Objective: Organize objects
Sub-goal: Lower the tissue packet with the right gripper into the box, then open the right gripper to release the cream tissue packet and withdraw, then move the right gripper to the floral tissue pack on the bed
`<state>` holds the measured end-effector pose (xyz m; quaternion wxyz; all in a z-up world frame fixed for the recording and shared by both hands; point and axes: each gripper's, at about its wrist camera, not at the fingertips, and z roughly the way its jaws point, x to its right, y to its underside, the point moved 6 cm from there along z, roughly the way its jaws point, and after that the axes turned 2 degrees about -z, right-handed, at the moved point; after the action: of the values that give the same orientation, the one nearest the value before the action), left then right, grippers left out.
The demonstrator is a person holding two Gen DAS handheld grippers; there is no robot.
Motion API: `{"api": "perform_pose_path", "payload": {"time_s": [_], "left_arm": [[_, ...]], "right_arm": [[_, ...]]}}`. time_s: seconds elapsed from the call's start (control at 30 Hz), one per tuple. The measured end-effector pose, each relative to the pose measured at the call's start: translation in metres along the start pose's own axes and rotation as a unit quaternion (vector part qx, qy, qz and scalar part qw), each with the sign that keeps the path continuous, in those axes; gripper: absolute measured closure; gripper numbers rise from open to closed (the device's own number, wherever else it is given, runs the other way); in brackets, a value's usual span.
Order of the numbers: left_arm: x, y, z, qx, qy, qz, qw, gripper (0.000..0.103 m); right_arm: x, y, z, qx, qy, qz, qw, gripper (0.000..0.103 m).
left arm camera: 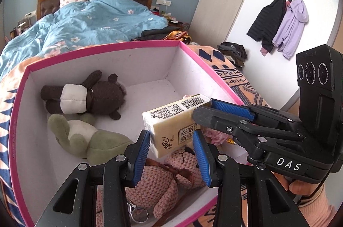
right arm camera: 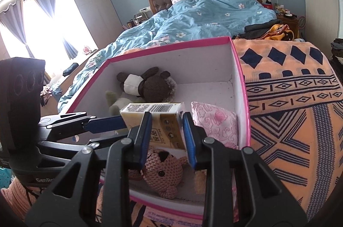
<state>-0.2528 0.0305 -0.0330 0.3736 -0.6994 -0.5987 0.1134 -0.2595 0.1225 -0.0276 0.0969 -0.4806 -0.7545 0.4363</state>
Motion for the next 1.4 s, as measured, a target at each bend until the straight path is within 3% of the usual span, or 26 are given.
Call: {"api": "perform_pose_path", "payload": {"time_s": [0.33, 0.6, 0.7, 0.93, 1.13, 1.4], "left_arm": [[-0.008, 0.001, 0.000, 0.010, -0.027, 0.001, 0.9996, 0.061], [0.004, 0.011, -0.023, 0.045, -0.032, 0.031, 0.9980, 0.048], [0.013, 0.018, -0.037, 0.062, -0.022, 0.044, 0.9968, 0.042], [0.037, 0.040, -0.067, 0.090, 0.007, 0.075, 0.9930, 0.041], [0.057, 0.065, -0.069, 0.081, 0.016, 0.104, 0.9911, 0.040], [0.060, 0.087, -0.051, 0.043, 0.038, 0.084, 0.9948, 0.040]], "right_arm": [[-0.002, 0.003, 0.000, 0.004, 0.020, -0.012, 1.000, 0.071], [-0.007, 0.011, -0.014, 0.011, 0.003, -0.011, 1.000, 0.070], [-0.010, 0.015, -0.026, 0.020, -0.007, -0.012, 1.000, 0.068], [-0.019, 0.034, -0.060, 0.037, -0.025, -0.024, 0.999, 0.067], [-0.010, 0.067, -0.079, 0.024, -0.028, -0.008, 0.999, 0.067], [0.035, 0.094, -0.057, -0.017, 0.011, 0.054, 0.998, 0.067]]}}
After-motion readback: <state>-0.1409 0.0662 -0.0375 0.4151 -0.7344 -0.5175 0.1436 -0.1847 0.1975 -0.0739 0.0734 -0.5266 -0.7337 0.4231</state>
